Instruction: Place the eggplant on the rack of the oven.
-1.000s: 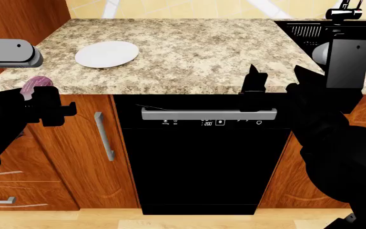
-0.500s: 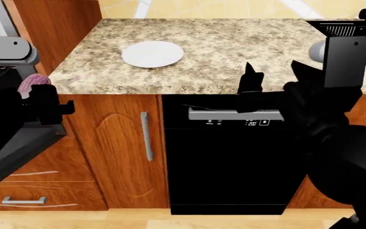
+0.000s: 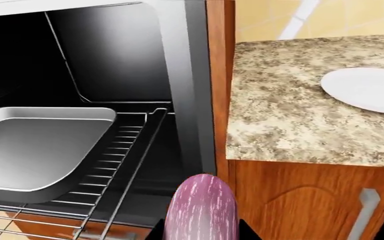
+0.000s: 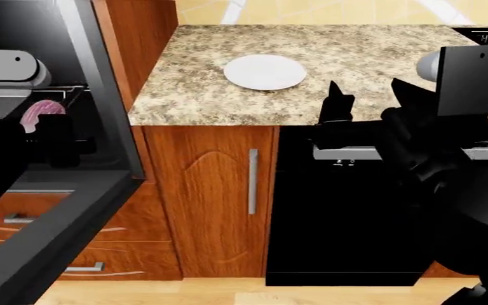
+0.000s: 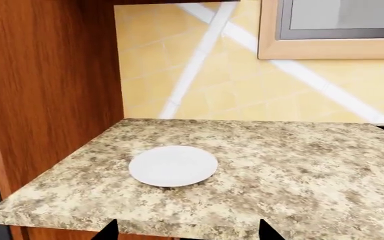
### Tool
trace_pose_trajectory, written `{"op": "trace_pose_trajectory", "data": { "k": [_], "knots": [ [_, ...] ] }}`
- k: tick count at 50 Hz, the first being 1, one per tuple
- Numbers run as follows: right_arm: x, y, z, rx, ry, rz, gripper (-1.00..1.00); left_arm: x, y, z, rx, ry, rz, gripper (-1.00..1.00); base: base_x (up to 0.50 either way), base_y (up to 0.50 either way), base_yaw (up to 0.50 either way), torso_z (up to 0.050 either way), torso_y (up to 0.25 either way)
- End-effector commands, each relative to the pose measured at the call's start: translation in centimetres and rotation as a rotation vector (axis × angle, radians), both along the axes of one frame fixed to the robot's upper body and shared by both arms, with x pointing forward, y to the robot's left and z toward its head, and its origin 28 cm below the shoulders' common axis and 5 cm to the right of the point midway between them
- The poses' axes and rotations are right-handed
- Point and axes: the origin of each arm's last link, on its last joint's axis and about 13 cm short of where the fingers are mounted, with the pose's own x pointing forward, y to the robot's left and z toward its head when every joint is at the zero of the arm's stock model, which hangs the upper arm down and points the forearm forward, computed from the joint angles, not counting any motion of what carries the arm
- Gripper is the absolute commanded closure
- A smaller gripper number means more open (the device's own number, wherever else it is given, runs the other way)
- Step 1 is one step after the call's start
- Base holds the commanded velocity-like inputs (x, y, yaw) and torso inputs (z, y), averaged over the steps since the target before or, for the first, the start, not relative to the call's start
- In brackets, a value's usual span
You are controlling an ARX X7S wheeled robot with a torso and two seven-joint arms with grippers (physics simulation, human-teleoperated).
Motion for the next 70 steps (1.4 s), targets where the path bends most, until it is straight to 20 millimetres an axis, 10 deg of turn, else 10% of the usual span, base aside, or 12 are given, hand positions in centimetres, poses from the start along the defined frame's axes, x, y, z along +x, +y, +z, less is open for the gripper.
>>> {"op": "trace_pose_trajectory", "data": {
  "k": [1,70],
  "knots": [
    [0.0,0.0,0.0,0.001,0.000,0.000,-1.00,0.1,0.0,0.1,-0.002,-0.001,0.004,1.00,0.00,0.50,0.00,0.000,0.000],
    [-0.3,-0.3,0.0,0.063,0.018,-0.007,-1.00,0.9,-0.3,0.1,0.019,0.033,-0.016,1.00,0.02,0.36,0.00,0.000,0.000]
  ]
}}
